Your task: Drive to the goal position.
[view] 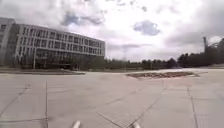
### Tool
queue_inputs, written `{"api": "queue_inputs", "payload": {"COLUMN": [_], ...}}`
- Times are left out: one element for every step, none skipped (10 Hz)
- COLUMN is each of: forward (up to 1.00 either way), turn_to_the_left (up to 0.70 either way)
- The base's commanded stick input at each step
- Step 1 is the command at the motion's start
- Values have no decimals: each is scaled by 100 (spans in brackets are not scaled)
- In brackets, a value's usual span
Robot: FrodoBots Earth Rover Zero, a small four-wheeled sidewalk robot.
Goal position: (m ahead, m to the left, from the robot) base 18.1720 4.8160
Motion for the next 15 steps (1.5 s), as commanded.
{"api": "queue_inputs", "payload": {"forward": [100,100,100,100,100,100,100,100,100,100,100,100,100,100,100], "turn_to_the_left": [0,0,0,0,0,0,0,0,0,0,0,0,0,0,0]}}
